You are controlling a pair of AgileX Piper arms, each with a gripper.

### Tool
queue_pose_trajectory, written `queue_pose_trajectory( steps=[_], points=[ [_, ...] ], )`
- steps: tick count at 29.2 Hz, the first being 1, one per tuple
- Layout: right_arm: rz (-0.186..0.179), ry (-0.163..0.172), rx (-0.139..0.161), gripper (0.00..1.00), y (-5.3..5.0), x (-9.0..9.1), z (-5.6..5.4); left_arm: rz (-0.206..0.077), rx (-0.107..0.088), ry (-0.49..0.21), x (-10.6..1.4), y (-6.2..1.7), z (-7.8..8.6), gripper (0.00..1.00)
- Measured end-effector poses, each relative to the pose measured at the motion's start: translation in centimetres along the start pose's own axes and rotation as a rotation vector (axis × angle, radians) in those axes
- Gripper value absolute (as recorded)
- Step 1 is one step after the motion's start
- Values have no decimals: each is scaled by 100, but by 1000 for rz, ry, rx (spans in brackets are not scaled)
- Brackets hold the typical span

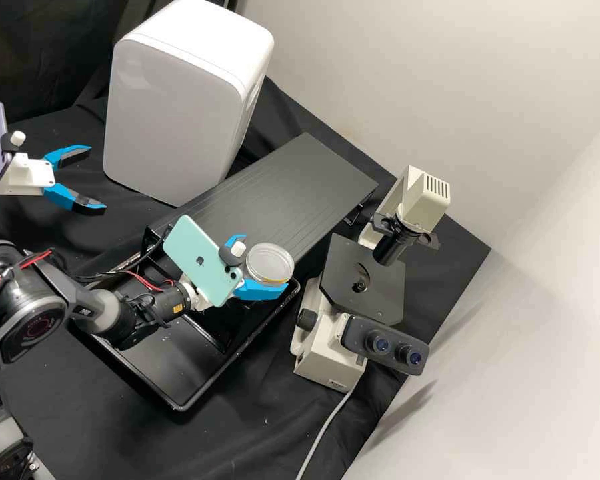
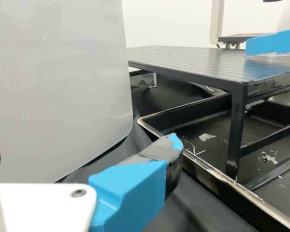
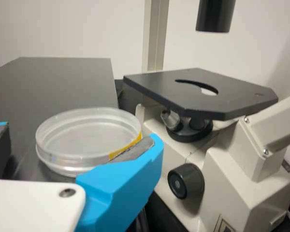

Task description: Place the lid on the petri dish

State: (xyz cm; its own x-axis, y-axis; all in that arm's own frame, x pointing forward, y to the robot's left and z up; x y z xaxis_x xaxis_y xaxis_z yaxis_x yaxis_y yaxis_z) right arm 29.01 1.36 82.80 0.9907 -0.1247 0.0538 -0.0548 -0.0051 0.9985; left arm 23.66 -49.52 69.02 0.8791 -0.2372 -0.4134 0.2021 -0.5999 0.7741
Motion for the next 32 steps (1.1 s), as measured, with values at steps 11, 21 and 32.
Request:
queue_pose_trajectory(
  steps=[11, 21, 32],
  points=[
    [3, -38, 3, 100, 37, 159, 73, -1, 0, -4, 0, -3, 15, 100],
    [-3, -41, 25, 0, 19, 182, 86, -2, 2, -8, 0, -5, 26, 100],
    [-12, -30, 15, 0, 10, 183, 77, 8, 7, -10, 22, 15, 30, 100]
  ],
)
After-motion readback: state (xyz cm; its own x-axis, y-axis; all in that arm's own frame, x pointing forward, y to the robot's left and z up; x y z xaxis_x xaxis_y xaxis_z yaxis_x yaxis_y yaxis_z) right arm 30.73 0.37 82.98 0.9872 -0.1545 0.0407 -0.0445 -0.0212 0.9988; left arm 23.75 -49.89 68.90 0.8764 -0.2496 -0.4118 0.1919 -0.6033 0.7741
